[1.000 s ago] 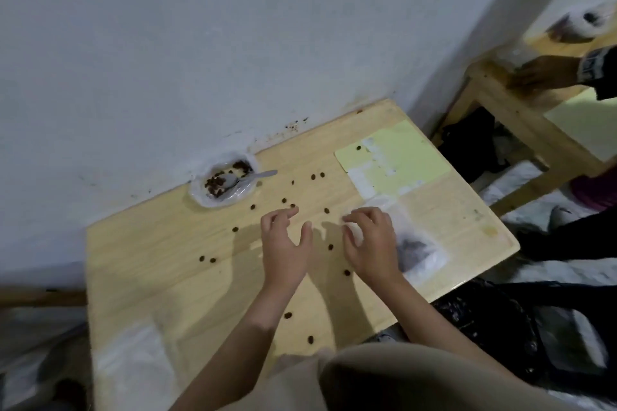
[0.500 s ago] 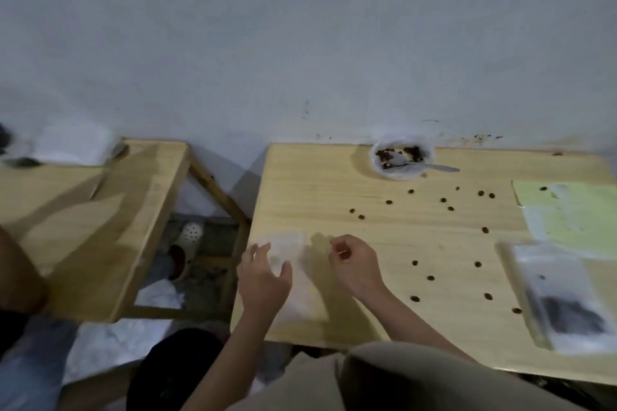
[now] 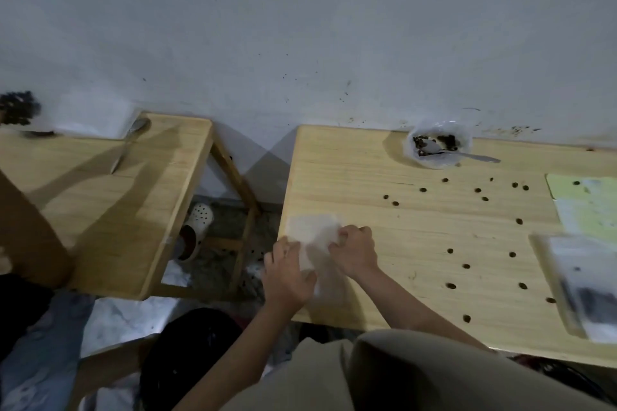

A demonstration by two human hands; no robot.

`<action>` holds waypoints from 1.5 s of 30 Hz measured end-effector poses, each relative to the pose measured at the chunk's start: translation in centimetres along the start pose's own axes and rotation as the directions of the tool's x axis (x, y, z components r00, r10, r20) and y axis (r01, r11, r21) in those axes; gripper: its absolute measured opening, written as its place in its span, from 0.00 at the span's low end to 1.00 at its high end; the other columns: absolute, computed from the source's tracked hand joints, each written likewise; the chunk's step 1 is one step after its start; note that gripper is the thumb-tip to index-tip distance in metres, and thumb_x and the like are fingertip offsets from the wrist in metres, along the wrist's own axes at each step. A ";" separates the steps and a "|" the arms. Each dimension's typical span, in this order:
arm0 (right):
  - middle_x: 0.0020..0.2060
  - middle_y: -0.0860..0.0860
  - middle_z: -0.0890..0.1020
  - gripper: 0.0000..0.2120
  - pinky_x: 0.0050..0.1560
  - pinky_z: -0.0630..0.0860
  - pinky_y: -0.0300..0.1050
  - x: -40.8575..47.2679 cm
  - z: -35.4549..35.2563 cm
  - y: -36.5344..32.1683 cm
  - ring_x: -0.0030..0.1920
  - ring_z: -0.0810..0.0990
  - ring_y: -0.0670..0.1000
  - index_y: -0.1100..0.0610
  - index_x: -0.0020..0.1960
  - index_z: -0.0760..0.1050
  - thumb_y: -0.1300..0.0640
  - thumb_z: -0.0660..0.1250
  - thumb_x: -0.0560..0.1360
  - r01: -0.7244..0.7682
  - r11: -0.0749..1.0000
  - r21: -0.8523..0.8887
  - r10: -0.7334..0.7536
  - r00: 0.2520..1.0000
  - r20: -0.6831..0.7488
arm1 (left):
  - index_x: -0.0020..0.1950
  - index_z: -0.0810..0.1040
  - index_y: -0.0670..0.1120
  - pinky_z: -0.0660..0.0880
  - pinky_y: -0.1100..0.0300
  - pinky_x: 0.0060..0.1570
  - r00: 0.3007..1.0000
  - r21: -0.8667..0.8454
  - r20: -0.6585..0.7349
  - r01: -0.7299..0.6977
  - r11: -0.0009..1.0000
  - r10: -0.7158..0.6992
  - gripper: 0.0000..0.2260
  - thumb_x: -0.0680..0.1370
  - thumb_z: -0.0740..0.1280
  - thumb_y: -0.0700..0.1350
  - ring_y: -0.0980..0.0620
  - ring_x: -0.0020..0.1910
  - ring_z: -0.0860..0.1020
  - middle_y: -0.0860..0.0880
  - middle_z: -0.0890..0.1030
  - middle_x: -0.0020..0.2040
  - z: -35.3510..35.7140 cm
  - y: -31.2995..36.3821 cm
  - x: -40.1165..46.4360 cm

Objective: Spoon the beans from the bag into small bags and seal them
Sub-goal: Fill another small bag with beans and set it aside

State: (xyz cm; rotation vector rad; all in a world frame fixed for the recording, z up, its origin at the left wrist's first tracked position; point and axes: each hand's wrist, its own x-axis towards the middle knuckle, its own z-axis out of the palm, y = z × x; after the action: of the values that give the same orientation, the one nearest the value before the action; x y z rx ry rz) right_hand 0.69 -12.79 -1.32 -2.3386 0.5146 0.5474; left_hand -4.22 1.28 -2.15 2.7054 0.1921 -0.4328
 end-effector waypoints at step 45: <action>0.34 0.44 0.81 0.07 0.38 0.73 0.31 -0.8 -21.5 2.4 0.38 0.79 0.40 0.52 0.37 0.77 0.60 0.71 0.73 0.548 0.743 0.385 -0.347 0.806 -0.480 | 0.44 0.78 0.50 0.81 0.58 0.39 0.982 -0.858 -0.116 -0.173 0.484 0.146 0.06 0.72 0.74 0.44 0.54 0.41 0.83 0.50 0.84 0.42 -9.9 24.6 4.7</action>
State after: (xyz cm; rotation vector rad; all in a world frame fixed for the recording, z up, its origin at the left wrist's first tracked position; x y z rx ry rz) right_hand 4.04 -29.05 12.61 -1.9360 0.1895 -0.2712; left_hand 7.65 -16.85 13.75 1.6763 0.1114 -0.1526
